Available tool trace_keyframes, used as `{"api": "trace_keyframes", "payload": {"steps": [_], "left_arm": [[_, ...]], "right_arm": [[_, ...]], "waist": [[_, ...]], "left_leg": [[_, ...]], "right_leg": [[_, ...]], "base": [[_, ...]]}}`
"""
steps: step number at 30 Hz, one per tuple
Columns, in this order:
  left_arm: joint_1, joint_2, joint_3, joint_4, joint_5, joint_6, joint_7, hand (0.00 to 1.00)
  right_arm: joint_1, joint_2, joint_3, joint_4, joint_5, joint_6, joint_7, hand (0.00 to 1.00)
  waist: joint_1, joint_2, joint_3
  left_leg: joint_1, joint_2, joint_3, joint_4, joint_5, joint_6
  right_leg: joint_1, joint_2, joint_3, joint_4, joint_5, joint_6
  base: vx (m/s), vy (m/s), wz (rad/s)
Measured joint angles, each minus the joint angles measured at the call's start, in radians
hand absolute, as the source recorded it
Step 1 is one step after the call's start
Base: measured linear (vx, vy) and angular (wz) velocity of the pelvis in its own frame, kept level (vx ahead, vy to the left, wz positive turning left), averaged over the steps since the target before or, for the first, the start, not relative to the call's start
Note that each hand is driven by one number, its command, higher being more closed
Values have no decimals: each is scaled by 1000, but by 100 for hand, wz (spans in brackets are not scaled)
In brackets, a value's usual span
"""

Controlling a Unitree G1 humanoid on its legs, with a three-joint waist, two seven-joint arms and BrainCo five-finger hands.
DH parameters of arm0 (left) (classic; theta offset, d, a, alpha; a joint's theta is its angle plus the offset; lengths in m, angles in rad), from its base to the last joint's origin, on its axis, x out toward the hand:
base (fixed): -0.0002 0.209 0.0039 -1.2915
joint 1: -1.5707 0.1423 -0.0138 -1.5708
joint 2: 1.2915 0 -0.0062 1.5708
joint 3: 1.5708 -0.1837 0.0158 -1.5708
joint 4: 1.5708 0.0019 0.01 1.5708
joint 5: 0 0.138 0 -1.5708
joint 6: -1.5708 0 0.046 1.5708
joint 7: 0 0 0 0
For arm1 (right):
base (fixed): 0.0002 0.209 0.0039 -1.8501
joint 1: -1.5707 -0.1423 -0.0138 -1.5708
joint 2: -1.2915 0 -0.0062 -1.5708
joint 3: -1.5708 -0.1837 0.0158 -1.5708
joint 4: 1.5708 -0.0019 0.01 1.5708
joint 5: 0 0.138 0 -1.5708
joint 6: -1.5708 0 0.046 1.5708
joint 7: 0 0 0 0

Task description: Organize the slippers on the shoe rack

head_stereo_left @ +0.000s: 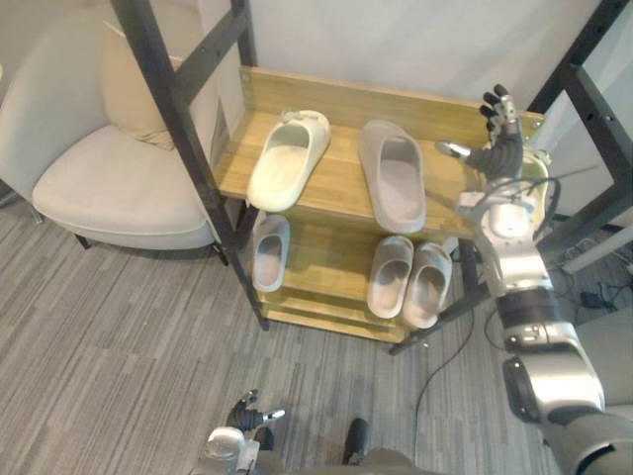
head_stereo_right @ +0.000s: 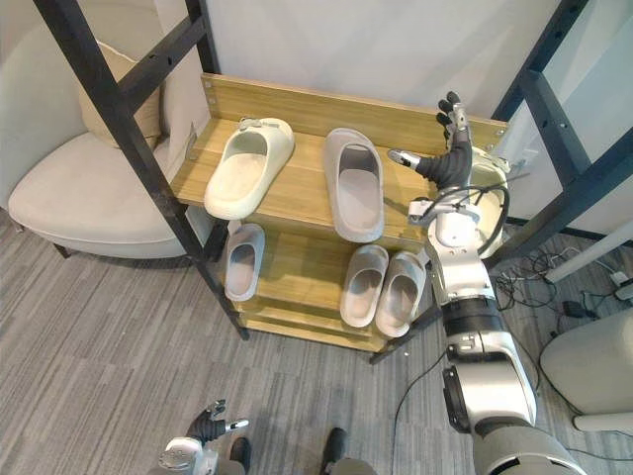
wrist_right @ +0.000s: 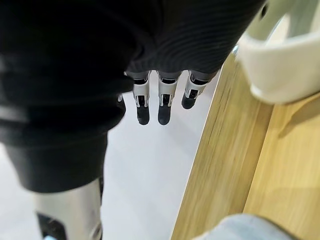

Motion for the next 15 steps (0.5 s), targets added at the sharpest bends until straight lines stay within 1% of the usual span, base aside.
{"api": "trace_keyframes", "payload": {"steps": [4, 6, 8, 15], "left_arm": [[0, 0, -1, -14, -10, -1, 0, 0], [0, 1, -1, -16, -19, -3, 1, 0], [-1, 1, -1, -17, -21, -4, 2, 0], [-17, 13, -1, -36, -43, -6, 5, 0]], "right_arm": [[-71, -2, 15, 102, 1, 15, 21, 0], [-116, -2, 51, 167, 0, 22, 36, 0], [-130, -2, 57, 182, 0, 24, 37, 0], [-207, 0, 67, 278, -5, 42, 43, 0]], "waist": [[13, 0, 1], [19, 0, 6], [23, 0, 10], [30, -13, 66]], "left_leg": [[-25, -1, -6, 1, 3, 1], [-26, -5, -6, 1, 4, 1], [-26, -9, -7, 1, 4, 2], [-43, -27, -37, 4, 13, 15]], "right_leg": [[-23, -1, -6, 0, 3, -4], [-23, -6, -6, 0, 3, -5], [-23, -9, -6, 0, 4, -4], [-22, -28, -28, 0, 8, 1]], "base": [[27, 9, 5], [35, 18, 1], [10, 17, 2], [-10, 28, 12]]}}
